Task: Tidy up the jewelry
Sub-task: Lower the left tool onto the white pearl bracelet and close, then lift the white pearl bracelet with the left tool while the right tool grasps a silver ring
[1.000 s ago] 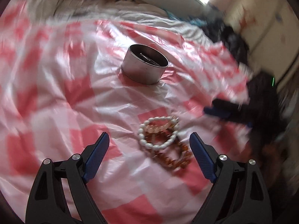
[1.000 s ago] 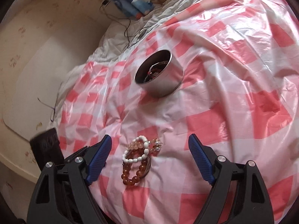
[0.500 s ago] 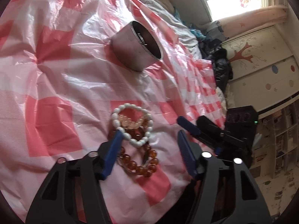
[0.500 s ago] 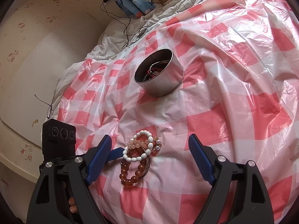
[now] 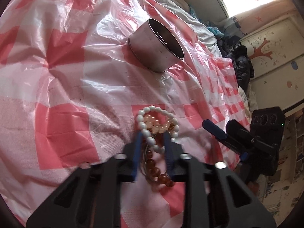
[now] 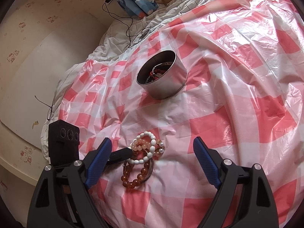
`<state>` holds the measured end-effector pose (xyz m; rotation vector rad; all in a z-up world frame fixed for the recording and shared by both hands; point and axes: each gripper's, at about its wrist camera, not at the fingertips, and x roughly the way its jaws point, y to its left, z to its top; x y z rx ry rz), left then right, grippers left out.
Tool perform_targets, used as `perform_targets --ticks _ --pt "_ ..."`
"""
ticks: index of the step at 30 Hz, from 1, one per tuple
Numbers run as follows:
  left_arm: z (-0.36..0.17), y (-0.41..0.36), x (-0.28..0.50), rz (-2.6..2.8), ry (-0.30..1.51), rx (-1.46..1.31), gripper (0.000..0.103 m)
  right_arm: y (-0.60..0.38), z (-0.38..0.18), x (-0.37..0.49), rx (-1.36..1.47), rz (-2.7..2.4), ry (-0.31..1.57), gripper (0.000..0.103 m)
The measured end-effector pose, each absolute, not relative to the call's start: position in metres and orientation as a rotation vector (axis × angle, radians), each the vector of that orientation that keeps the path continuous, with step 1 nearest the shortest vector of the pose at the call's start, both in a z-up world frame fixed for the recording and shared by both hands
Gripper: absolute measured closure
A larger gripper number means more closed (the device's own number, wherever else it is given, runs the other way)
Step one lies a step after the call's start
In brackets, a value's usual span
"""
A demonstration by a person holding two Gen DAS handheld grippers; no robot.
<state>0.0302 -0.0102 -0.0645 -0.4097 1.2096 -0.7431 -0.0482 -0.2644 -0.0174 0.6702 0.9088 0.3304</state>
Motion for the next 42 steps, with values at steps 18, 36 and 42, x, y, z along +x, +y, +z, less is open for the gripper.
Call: perform_targets --ticks 18,36,42 --pt "-0.026 0.065 0.043 -0.703 1.016 -0.552 0.096 -0.228 -0.019 -0.045 0.608 0.55 0.985 0.019" --pt "-0.025 0.063 0.039 -0.735 1.02 -0.554 0.096 -0.21 -0.037 -0.038 0.499 0.488 1.06 0.095" --pt "-0.025 0.071 0.038 -0.731 1.015 -0.568 0.096 -0.202 -0.008 -0.067 0.48 0.517 0.91 0.095"
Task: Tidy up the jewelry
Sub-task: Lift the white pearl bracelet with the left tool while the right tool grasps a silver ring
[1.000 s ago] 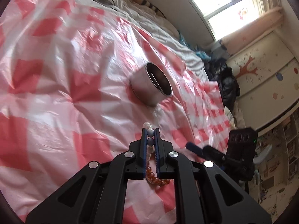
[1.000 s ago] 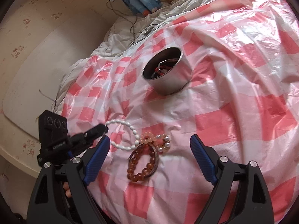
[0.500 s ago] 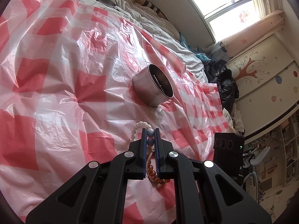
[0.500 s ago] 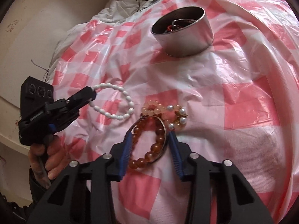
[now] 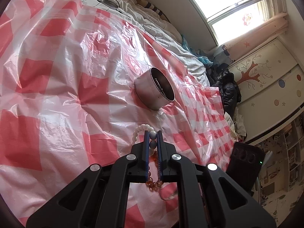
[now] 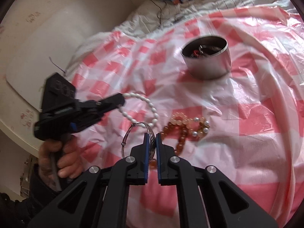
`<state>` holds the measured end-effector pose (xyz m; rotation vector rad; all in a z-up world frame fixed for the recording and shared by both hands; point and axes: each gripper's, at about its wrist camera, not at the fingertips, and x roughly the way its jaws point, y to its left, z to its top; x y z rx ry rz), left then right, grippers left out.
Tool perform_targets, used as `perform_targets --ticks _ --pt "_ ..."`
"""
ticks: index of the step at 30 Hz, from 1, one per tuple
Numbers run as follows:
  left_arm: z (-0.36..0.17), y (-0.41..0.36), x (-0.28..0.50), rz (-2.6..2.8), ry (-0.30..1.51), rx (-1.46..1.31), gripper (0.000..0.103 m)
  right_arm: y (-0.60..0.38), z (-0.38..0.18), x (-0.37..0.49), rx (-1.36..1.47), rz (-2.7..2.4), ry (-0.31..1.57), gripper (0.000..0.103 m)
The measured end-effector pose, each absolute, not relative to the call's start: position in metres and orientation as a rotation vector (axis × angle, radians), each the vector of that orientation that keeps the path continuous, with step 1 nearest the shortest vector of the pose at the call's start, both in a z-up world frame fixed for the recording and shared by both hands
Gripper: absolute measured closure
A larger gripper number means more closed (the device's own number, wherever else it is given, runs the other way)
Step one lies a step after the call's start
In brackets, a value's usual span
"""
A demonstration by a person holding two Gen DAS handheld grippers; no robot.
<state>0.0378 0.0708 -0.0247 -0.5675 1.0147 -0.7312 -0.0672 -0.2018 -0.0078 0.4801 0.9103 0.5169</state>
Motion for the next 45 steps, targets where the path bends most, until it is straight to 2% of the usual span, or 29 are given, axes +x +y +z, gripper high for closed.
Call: perform_targets --ticks 6,16,23,31,45 --pt "-0.023 0.07 0.036 -0.735 1.014 -0.565 0.096 -0.214 0.004 -0.082 0.539 0.5 0.841 0.095" --pt "-0.014 0.057 0.033 -0.767 0.994 -0.541 0.096 -0.232 0.003 -0.065 0.537 0.422 0.869 0.095" --pt "-0.011 0.048 0.035 -0.782 0.986 -0.535 0.096 -0.263 -0.007 -0.063 0.68 0.404 0.834 0.095" --pt "-0.011 0.035 0.033 -0.794 0.986 -0.521 0.096 -0.265 -0.005 -0.064 0.698 0.414 0.816 0.095" --pt "0.012 0.028 0.034 -0.817 0.909 -0.499 0.096 -0.278 -0.006 -0.06 0.733 0.401 0.797 0.095"
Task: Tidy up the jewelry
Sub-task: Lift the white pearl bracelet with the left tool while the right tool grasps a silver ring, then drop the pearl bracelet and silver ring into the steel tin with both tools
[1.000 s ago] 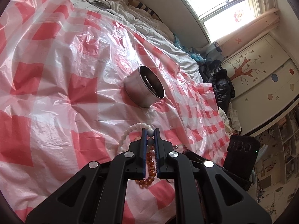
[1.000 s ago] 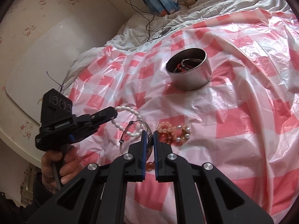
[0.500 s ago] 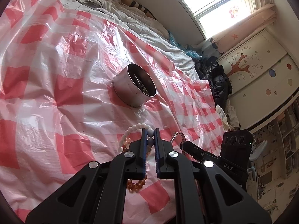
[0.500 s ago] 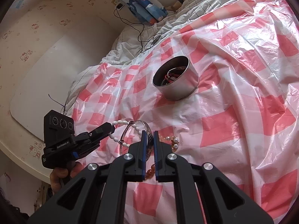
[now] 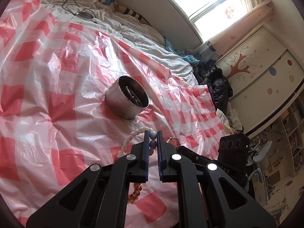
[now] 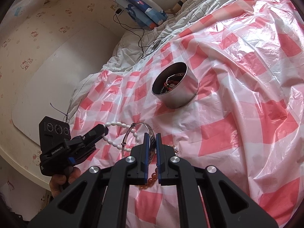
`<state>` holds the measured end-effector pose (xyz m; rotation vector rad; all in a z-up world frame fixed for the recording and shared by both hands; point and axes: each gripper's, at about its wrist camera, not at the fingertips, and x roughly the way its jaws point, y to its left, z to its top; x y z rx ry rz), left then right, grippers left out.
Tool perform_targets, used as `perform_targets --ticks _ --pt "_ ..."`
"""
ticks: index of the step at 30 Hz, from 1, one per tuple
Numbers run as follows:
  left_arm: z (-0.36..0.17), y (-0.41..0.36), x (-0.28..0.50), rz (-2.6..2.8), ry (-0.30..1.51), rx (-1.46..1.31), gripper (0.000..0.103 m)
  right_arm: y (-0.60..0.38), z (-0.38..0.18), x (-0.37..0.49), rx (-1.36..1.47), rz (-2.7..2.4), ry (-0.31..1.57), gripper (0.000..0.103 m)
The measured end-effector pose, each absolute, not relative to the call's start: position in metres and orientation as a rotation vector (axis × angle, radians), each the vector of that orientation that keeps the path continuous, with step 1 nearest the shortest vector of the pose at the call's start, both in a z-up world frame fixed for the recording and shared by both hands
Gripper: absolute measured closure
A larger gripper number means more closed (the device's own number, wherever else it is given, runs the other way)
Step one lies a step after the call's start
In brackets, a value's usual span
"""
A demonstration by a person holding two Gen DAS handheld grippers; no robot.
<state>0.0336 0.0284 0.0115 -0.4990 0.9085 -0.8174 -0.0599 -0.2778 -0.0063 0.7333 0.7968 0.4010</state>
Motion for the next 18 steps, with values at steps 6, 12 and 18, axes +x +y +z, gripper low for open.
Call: perform_targets --ticks 6,12,18 --pt "0.03 0.026 0.051 -0.865 0.843 -0.538 0.096 -0.292 -0.006 -0.051 0.757 0.347 0.762 0.095" --pt "0.036 0.007 0.082 -0.898 0.809 -0.597 0.096 -0.305 -0.002 -0.032 0.762 0.299 0.729 0.095" --pt "0.029 -0.029 0.119 -0.927 0.808 -0.631 0.096 -0.317 0.006 -0.015 0.754 0.254 0.684 0.095"
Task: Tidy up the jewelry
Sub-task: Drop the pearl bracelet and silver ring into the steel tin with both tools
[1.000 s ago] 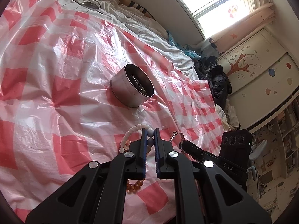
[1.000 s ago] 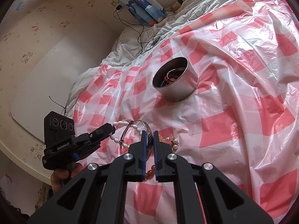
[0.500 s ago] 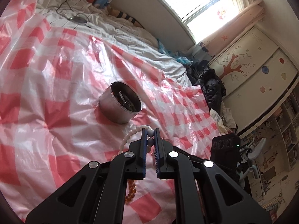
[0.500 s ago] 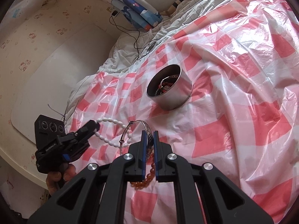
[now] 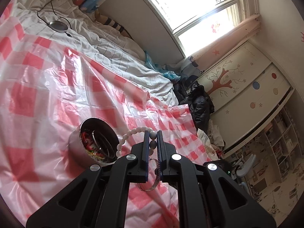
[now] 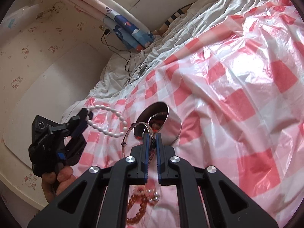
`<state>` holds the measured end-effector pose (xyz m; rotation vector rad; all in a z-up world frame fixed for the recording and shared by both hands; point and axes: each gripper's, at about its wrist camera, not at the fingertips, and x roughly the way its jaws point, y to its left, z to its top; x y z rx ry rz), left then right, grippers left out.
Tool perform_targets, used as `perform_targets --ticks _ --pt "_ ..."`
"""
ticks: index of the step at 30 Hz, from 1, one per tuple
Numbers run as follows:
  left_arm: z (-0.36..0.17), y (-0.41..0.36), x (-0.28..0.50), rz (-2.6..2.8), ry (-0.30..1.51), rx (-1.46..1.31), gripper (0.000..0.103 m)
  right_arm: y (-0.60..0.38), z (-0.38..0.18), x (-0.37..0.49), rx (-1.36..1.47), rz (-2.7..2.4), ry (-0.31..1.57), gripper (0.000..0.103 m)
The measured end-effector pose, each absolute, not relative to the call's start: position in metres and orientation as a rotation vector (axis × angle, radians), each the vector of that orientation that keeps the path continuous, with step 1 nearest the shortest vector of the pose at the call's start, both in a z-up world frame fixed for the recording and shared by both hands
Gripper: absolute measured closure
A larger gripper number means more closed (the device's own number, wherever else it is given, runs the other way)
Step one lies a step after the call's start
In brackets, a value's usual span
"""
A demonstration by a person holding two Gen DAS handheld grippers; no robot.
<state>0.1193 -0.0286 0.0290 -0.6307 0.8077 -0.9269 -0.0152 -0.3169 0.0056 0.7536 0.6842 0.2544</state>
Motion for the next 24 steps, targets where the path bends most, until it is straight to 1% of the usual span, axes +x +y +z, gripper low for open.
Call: perform_targets --ticks 2,4,6,7,9,11,13,16,17,18,20,21,22,24 --pt "0.021 -0.043 0.133 -0.882 0.842 -0.587 0.096 -0.321 0.007 -0.004 0.753 0.238 0.676 0.095" --pt "0.008 -0.062 0.146 -0.74 0.905 -0.411 0.096 -0.322 0.009 0.008 0.744 0.228 0.675 0.095" --pt "-0.001 -0.066 0.153 -0.651 0.953 -0.32 0.096 -0.319 0.012 0.019 0.719 0.217 0.675 0.095" --pt "-0.004 -0.064 0.155 -0.62 0.978 -0.323 0.093 -0.316 0.014 0.027 0.697 0.216 0.676 0.095" --pt "0.001 -0.056 0.154 -0.598 0.965 -0.332 0.085 -0.308 0.017 0.04 0.653 0.21 0.681 0.095" --pt "0.012 -0.045 0.149 -0.574 0.92 -0.322 0.071 -0.296 0.018 0.055 0.597 0.196 0.696 0.095" --pt "0.019 -0.035 0.146 -0.571 0.893 -0.339 0.062 -0.282 0.014 0.069 0.545 0.188 0.726 0.095" --pt "0.023 -0.021 0.141 -0.564 0.891 -0.342 0.059 -0.261 0.004 0.086 0.452 0.161 0.783 0.093" --pt "0.021 -0.016 0.138 -0.561 0.896 -0.343 0.058 -0.258 0.002 0.089 0.432 0.142 0.791 0.086" --pt "0.021 -0.011 0.134 -0.558 0.899 -0.342 0.057 -0.258 -0.001 0.09 0.424 0.129 0.794 0.074" --pt "0.021 -0.006 0.126 -0.551 0.895 -0.335 0.053 -0.26 0.003 0.083 0.416 0.106 0.764 0.062" --pt "0.022 -0.004 0.119 -0.544 0.89 -0.325 0.051 -0.261 0.007 0.079 0.413 0.099 0.749 0.061" --pt "0.023 -0.002 0.112 -0.537 0.882 -0.312 0.047 -0.265 0.012 0.071 0.415 0.097 0.728 0.06" --pt "0.026 0.001 0.091 -0.51 0.855 -0.266 0.041 -0.273 0.019 0.054 0.422 0.085 0.702 0.048"
